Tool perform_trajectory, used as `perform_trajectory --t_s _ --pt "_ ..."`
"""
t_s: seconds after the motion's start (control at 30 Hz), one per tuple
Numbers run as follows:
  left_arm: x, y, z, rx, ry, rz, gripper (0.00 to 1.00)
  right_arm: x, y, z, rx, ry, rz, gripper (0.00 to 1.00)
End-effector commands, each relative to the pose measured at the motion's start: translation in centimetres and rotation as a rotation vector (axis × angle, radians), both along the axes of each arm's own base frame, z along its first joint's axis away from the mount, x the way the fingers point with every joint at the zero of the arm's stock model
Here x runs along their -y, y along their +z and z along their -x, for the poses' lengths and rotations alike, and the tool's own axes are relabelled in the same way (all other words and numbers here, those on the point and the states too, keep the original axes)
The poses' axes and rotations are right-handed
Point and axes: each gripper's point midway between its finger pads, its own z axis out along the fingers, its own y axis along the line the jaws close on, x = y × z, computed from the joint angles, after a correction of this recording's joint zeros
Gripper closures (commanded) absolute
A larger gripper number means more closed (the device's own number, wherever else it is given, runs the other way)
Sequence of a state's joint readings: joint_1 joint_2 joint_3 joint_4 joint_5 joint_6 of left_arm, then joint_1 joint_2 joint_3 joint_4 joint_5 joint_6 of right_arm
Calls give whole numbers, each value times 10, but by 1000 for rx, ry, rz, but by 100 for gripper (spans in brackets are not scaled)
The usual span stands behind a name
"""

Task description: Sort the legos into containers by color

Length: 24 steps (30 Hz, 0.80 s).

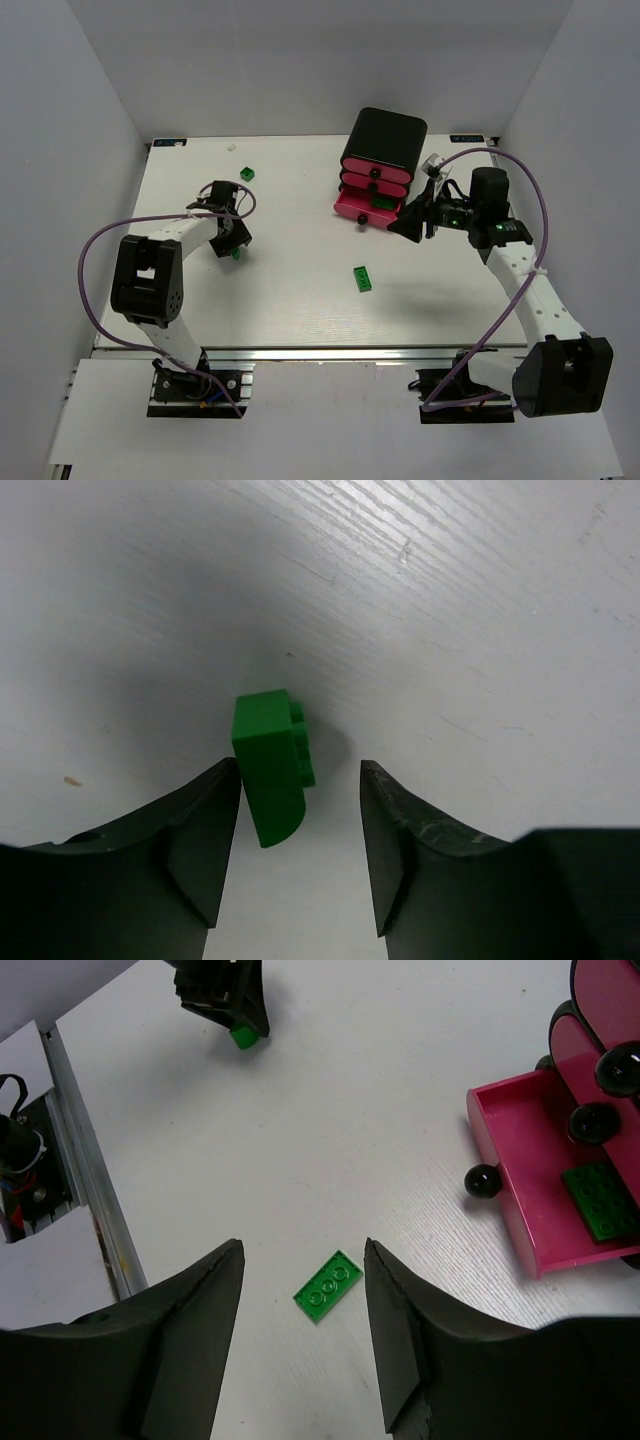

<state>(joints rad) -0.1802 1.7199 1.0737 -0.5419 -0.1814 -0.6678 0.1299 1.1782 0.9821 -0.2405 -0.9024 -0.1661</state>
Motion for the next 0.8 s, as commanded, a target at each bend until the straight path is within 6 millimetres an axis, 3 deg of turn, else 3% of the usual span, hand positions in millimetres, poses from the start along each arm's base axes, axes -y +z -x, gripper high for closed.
perform_trajectory --t_s 0.0,0.13,0.23,0.27,0.4,0.53,0.7,0.77 --pt "-3 15 -15 57 19 22 39 1 4 5 4 22 -23 43" --pt "-7 11 -15 46 26 15 45 4 5 5 -7 18 -36 44" --pt "-6 13 -17 53 13 18 55 7 5 5 -15 14 -43 44" --pt "-4 15 -19 62 6 30 64 6 5 5 -13 15 -44 44" --pt "9 38 -31 137 -61 83 85 9 4 4 -20 12 -49 46" --pt "52 72 -36 224 -226 233 99 11 4 3 -20 7 -49 46" --pt "136 128 -38 353 -421 576 100 15 2 -2 -19 -22 -41 51" --pt "160 143 -46 404 -458 665 100 17 1 -4 -23 -36 -40 53"
